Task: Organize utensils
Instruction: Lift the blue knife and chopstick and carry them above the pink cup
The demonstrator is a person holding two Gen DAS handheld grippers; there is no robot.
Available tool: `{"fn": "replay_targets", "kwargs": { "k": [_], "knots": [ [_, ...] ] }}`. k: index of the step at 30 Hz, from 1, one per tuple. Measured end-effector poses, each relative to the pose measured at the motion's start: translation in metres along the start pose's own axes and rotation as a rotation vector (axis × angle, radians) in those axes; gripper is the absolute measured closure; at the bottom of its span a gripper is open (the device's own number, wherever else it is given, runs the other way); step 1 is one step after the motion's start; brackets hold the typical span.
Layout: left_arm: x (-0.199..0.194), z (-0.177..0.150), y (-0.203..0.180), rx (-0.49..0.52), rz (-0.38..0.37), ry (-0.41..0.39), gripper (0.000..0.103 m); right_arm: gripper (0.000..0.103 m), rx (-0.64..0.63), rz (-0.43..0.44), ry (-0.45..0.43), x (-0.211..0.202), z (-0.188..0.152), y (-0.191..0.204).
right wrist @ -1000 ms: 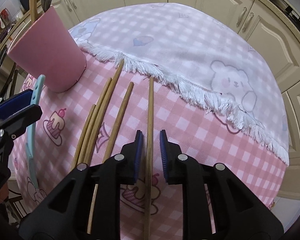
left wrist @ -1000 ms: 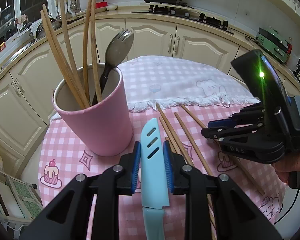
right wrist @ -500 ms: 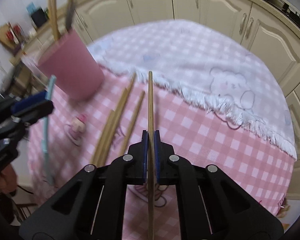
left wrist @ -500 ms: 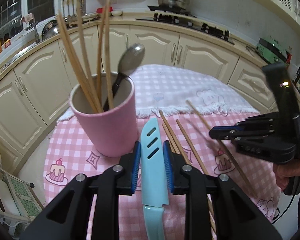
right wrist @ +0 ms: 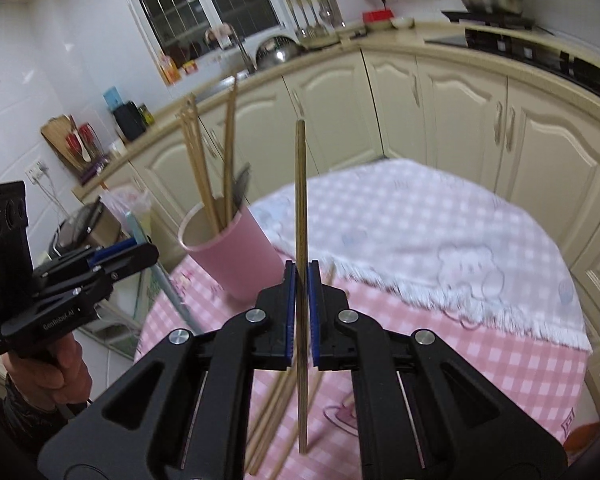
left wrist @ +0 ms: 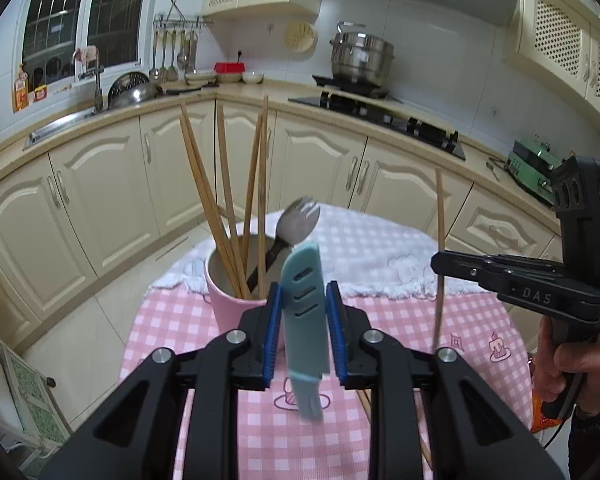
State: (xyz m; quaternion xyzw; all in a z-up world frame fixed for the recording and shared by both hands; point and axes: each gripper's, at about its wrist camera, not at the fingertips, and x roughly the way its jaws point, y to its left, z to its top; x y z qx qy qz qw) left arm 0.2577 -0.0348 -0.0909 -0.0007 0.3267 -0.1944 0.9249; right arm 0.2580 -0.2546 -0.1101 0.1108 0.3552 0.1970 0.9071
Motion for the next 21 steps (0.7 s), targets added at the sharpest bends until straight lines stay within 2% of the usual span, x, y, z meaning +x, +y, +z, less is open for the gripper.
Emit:
{"fn": "replay_targets", "kwargs": {
  "k": [11,17,21],
  "knots": [
    [-0.033,0.017,0.002,-0.008,-0.032,-0.077,0.082,0.097,-0.030,0.031,-0.114,-0.025,0.026,0.022],
    [-0.066,0.040,0.007,-0.005,-0.053,-0.155,0.082,0.097,-0.055,0.057,-0.185,-0.038,0.049,0.035],
    [-0.079,0.060,0.013,0.004,-0.031,-0.208,0.082,0.097,-0.079,0.082,-0.254,-0.047,0.075,0.050]
  ]
}}
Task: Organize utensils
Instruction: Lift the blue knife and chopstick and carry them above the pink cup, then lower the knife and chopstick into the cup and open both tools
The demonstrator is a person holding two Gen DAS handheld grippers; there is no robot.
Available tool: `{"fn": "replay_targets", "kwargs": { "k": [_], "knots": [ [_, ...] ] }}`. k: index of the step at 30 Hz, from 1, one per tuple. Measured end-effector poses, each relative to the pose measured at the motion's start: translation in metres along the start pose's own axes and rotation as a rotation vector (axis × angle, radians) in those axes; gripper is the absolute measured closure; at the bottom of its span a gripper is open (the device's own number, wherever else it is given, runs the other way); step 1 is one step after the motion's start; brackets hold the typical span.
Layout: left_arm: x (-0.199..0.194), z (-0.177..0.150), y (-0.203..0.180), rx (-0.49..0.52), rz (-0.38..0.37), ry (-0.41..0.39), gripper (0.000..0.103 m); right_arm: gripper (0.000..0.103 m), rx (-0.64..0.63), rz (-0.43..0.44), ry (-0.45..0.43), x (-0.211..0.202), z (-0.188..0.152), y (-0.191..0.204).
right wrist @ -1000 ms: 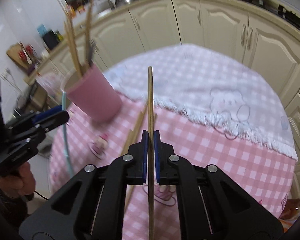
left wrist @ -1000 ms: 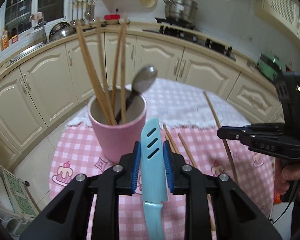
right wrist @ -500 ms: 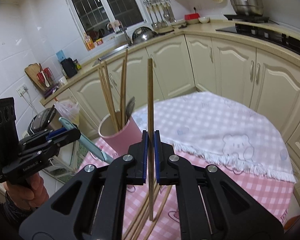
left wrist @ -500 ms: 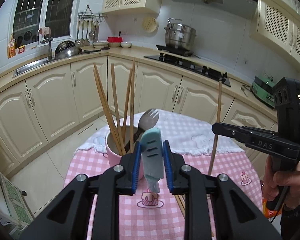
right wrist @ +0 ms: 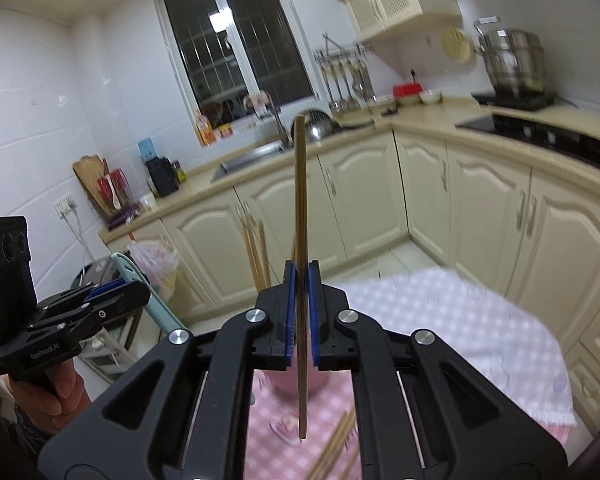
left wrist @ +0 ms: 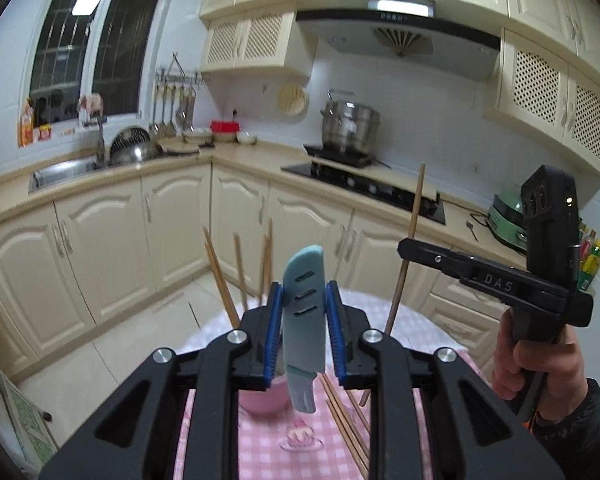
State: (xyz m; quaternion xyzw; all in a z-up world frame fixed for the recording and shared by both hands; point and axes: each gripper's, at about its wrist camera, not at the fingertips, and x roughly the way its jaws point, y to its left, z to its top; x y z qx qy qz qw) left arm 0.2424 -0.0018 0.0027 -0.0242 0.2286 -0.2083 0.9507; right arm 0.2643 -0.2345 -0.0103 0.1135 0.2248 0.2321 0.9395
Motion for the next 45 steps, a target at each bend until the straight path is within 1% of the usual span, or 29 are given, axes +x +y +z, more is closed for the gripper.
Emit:
{"fn": "replay_targets", "kwargs": {
  "k": [2,6,12,16,20,27,32,33,35,36,37,39,41,42,43,45],
  "knots": [
    [-0.001,0.011,0.005,0.002,0.018,-0.021,0.082,0.097,-0.014,0.009,-0.027,0.003,0.012,0.007],
    [0.000,0.026,0.014,-0.007,0.031,-0.047,0.082,0.097,-0.035,0.015,-0.060,0.014,0.030,0.017],
    [0.009,0.040,0.024,-0.013,0.033,-0.055,0.082,0.097,-0.047,0.015,-0.080,0.038,0.044,0.025],
    [0.022,0.037,0.030,-0.012,0.034,-0.034,0.082,0.097,-0.067,0.009,-0.078,0.052,0.045,0.030],
    [0.036,0.032,0.036,-0.026,0.040,-0.013,0.082,0.097,-0.080,0.003,-0.056,0.068,0.041,0.031],
    [0.068,0.013,0.045,-0.050,0.026,0.063,0.082,0.097,-0.095,-0.017,-0.012,0.087,0.027,0.028],
    [0.089,-0.002,0.043,-0.038,0.016,0.142,0.081,0.096,-0.097,-0.027,0.051,0.099,0.015,0.023],
    [0.093,-0.005,0.044,-0.040,0.019,0.158,0.081,0.091,-0.090,-0.027,0.064,0.101,0.012,0.021],
    [0.095,-0.009,0.045,-0.041,0.036,0.166,0.079,0.050,-0.072,-0.040,0.078,0.102,0.008,0.015],
    [0.094,-0.010,0.046,-0.044,0.039,0.163,0.069,0.025,-0.060,-0.045,0.069,0.099,0.006,0.011],
    [0.092,-0.010,0.046,-0.048,0.043,0.158,0.052,0.025,-0.047,-0.047,0.054,0.095,0.005,0.008],
    [0.087,-0.009,0.047,-0.055,0.055,0.137,0.035,0.024,-0.027,-0.052,0.047,0.089,0.005,0.001],
    [0.081,-0.008,0.048,-0.052,0.072,0.116,0.031,0.016,0.002,-0.059,0.040,0.082,0.005,-0.008],
    [0.078,-0.008,0.047,-0.049,0.084,0.111,0.024,0.011,0.014,-0.062,0.035,0.079,0.005,-0.012],
    [0.075,-0.009,0.046,-0.047,0.093,0.104,0.020,0.008,0.027,-0.069,0.030,0.076,0.005,-0.016],
    [0.068,-0.009,0.045,-0.044,0.116,0.088,0.017,0.007,0.057,-0.087,0.027,0.068,0.006,-0.025]
  ]
}}
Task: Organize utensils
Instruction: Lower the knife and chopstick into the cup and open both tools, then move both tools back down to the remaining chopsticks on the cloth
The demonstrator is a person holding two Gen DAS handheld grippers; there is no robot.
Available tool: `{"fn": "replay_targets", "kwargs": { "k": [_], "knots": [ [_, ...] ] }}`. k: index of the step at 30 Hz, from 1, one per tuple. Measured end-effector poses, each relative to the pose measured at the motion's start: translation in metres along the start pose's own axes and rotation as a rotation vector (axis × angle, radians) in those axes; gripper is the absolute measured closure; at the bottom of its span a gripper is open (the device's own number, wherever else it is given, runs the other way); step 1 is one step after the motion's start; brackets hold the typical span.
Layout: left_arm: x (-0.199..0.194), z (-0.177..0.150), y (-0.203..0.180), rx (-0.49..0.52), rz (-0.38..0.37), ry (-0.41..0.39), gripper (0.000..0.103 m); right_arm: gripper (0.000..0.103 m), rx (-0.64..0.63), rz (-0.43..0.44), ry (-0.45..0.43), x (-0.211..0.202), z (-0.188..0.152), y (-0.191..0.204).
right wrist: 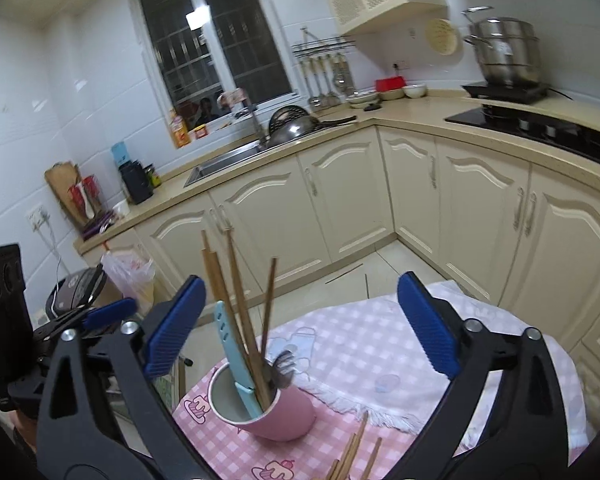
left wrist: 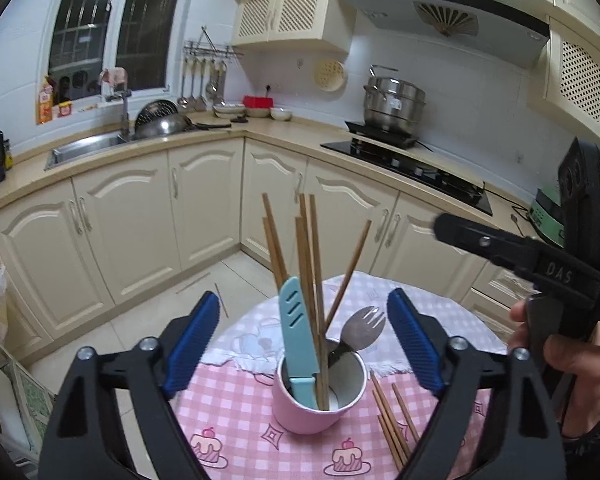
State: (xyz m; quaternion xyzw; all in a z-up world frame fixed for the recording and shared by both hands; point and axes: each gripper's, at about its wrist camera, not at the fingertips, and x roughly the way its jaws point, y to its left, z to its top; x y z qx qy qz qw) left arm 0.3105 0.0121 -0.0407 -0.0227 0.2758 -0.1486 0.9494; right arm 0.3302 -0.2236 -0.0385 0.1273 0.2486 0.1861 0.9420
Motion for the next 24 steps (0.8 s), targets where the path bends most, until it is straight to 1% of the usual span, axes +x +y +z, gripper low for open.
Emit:
{"fn": "replay_targets", "kwargs": {
  "k": [7,15,24],
  "knots": [
    [-0.014,-0.002,-0.008,0.015,0.057,-0.018,0.014,0.006,0.059,-0.046,0.030,-0.017,-0.007,-0.021],
    [-0.029,-0.013,-0.027,0.041,0.061,-0.031,0.014,0.006,0.072,-0.096,0.044,-0.038,-0.019,-0.028],
    [-0.033,-0.030,-0.041,0.046,0.041,0.002,0.014,0.006,0.051,-0.166,0.069,-0.057,-0.040,-0.027]
  ]
}}
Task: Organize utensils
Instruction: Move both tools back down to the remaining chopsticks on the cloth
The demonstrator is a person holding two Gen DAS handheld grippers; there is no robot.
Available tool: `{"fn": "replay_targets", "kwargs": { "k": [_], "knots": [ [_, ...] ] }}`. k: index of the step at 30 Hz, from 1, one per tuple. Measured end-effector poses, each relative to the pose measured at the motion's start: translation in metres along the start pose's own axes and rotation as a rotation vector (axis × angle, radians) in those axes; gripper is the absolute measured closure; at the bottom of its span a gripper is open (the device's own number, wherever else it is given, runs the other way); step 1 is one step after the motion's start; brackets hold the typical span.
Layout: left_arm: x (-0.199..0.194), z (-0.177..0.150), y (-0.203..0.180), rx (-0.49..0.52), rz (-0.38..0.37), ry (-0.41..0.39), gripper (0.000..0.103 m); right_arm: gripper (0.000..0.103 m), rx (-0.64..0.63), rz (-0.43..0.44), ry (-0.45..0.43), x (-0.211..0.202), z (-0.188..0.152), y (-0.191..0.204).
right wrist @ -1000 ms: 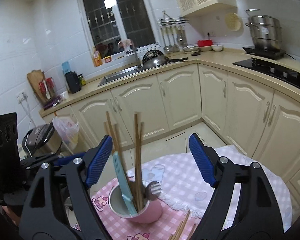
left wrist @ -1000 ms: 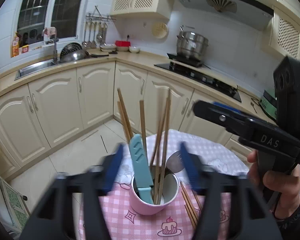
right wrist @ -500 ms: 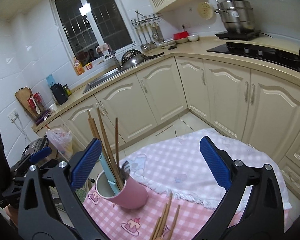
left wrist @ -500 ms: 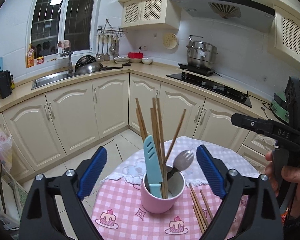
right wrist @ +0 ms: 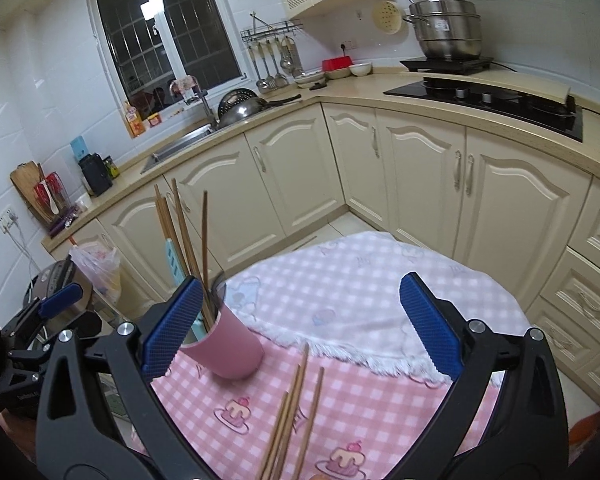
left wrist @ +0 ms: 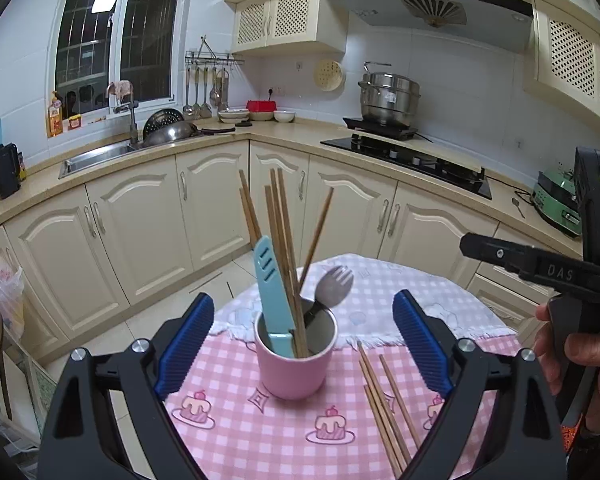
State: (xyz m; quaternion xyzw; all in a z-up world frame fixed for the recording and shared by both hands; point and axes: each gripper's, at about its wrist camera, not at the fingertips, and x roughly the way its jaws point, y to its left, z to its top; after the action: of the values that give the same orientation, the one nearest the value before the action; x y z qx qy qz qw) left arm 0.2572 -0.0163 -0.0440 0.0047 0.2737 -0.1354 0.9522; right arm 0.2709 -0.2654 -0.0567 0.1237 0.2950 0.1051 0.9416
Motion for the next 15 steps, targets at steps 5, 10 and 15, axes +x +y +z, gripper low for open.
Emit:
{"fn": "replay_targets", "kwargs": {
  "k": [5,10,15],
  "knots": [
    [-0.005,-0.009,-0.007,-0.004,-0.007,0.009,0.014,0.006,0.001,-0.020,0.008,-0.009,-0.009,-0.002],
    [-0.009,-0.017,-0.013,0.000,-0.017,0.020,0.014,0.006,-0.014,-0.027,0.018,-0.018,-0.017,0.000],
    [-0.013,-0.025,-0.016,0.007,-0.010,0.029,0.014,0.006,-0.025,-0.028,0.033,-0.024,-0.024,0.002]
  ]
}}
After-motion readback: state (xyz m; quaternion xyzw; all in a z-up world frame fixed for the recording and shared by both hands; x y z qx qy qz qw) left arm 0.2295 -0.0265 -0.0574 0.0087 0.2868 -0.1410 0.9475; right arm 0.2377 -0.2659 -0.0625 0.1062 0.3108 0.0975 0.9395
